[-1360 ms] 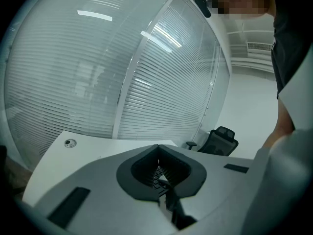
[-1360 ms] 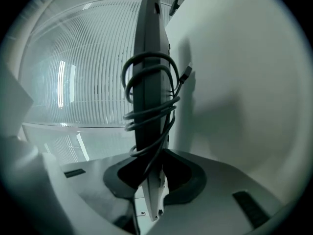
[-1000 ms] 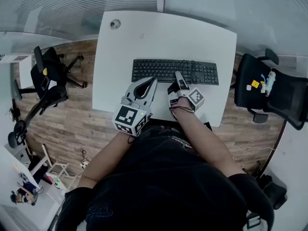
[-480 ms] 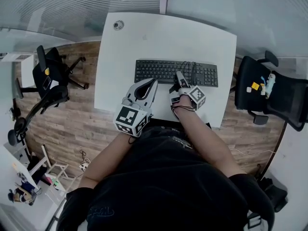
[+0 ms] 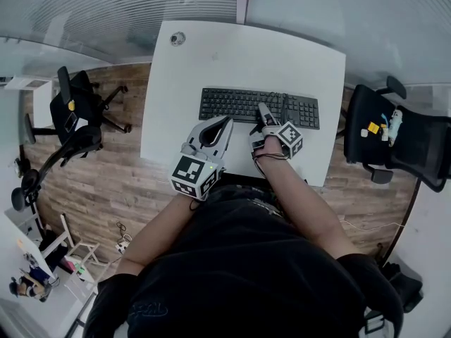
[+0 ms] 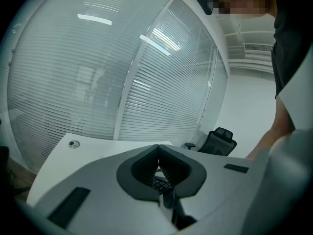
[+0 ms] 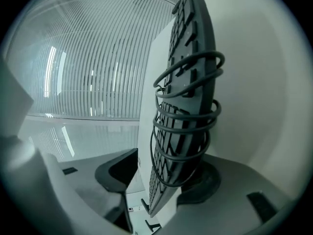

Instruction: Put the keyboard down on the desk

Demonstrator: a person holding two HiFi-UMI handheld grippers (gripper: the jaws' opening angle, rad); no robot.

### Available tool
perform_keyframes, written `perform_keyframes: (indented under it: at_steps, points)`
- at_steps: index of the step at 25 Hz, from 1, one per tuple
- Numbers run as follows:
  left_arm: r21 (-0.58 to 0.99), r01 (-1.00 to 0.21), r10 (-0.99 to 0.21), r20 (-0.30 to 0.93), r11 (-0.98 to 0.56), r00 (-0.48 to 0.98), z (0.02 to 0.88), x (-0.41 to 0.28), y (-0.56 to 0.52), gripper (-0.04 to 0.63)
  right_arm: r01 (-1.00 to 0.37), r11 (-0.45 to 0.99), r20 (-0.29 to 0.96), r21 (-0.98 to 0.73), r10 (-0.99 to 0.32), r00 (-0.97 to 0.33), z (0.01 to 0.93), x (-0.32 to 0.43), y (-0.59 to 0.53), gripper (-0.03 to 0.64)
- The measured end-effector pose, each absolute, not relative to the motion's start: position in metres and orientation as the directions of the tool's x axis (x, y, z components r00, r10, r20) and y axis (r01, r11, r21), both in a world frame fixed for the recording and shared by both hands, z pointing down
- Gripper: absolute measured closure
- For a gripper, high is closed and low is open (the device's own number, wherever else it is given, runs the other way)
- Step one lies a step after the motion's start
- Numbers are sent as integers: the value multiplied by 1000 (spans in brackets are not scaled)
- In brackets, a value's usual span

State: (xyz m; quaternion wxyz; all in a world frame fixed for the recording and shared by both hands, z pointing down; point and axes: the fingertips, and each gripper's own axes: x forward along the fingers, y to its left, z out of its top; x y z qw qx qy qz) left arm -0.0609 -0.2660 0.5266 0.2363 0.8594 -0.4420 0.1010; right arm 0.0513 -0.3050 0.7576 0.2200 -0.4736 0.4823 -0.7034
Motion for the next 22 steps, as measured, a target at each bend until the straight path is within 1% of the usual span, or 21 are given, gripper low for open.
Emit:
perform_keyframes:
  at_steps: [10,19,22]
  points:
    - [311,-802,-715,366,-510,596,518,-65,-264,580,-182,-501,519,-846,-696,-496,760,46,-294,357]
    - [304,-792,-709,353,-530,610,510,-67,-257,580,-237,-540,570,-808,-613,-547,769,40,-267,347]
    - [300,-788,-708,347,-538,616,507,-67,-254,581,-240,-542,573,-805,-606,-552,769,38,-259,344]
